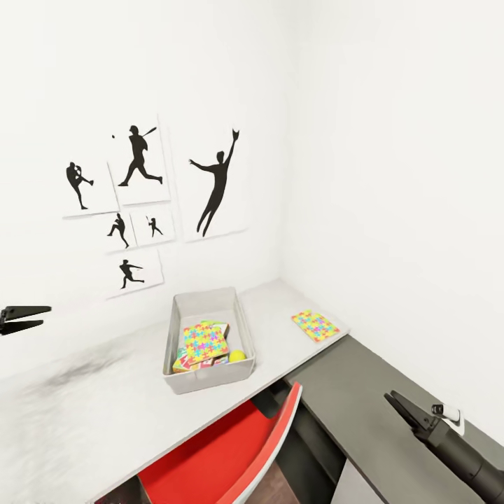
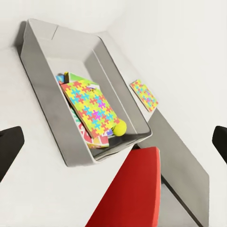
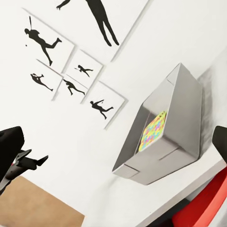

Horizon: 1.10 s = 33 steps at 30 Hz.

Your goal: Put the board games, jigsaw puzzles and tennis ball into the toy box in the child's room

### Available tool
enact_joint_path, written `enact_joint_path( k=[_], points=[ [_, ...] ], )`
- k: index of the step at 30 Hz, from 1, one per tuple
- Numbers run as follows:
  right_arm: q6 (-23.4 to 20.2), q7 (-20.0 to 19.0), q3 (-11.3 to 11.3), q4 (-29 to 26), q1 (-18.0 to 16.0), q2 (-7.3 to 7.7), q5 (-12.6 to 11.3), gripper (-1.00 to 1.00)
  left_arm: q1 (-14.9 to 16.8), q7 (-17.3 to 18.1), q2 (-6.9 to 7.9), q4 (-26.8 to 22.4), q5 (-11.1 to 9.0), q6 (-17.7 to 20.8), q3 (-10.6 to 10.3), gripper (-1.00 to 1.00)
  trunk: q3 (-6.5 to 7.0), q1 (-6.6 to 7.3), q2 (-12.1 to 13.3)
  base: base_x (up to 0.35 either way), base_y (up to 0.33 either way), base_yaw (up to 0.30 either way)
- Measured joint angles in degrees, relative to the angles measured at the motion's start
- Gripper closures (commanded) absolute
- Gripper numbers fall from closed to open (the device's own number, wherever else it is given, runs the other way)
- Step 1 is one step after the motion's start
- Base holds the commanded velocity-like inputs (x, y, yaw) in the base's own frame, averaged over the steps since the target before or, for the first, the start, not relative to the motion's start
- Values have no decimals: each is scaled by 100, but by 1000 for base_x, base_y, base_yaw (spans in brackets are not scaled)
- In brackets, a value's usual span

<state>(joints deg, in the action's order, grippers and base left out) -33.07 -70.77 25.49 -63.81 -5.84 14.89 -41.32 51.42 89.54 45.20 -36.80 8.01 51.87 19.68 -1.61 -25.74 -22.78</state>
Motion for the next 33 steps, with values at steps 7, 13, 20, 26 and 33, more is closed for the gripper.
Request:
enact_joint_path(
  k=[7,13,20,26,33],
  points=[
    [-1,0,0,0,0,2,-1,-100,0,0,-48,0,7,0,-14,-100,0,0,0,0,0,6],
    [6,0,-1,0,2,-4,6,-100,-2,0,-237,33,29,-10,-25,-100,0,0,1,0,0,0],
    [8,4,5,5,0,1,8,-100,-250,1,-732,343,54,-244,-31,-100,0,0,0,0,0,0],
    [6,100,-11,-48,0,-2,26,-100,-401,3,-790,982,15,-954,-27,-100,0,0,0,0,0,0],
    [-83,634,-13,-681,4,-46,295,-100,-434,8,-786,2021,-4,-1711,9,-100,0,0,0,0,0,0]
  ],
)
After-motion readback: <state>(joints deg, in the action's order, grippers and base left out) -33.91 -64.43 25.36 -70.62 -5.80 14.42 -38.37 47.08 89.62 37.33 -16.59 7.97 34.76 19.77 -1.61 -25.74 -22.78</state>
